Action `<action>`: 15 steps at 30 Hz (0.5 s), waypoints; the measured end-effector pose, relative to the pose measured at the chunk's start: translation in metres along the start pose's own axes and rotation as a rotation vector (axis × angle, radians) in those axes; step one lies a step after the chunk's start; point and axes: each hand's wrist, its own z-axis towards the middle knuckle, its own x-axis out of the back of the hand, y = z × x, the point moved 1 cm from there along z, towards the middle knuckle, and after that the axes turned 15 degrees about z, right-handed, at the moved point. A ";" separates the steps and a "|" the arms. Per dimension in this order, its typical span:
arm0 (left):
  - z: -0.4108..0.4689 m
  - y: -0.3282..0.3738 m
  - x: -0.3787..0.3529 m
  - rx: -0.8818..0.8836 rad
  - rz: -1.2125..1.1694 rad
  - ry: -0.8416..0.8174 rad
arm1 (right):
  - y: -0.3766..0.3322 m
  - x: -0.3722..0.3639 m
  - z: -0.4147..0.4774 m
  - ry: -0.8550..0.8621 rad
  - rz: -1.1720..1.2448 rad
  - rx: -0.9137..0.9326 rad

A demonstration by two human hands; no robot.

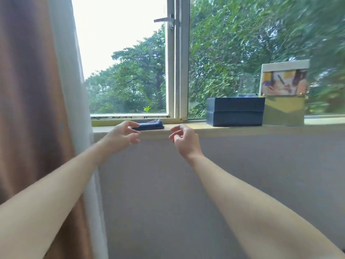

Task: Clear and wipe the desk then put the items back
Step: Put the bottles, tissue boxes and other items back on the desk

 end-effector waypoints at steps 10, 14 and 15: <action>0.083 0.095 -0.117 -0.175 -0.123 -0.110 | 0.035 0.153 0.017 0.280 -0.177 -0.050; 0.108 0.124 -0.152 -0.214 -0.131 -0.138 | 0.040 0.185 0.032 0.321 -0.189 -0.064; 0.115 0.131 -0.159 -0.223 -0.126 -0.139 | 0.041 0.192 0.039 0.323 -0.199 -0.068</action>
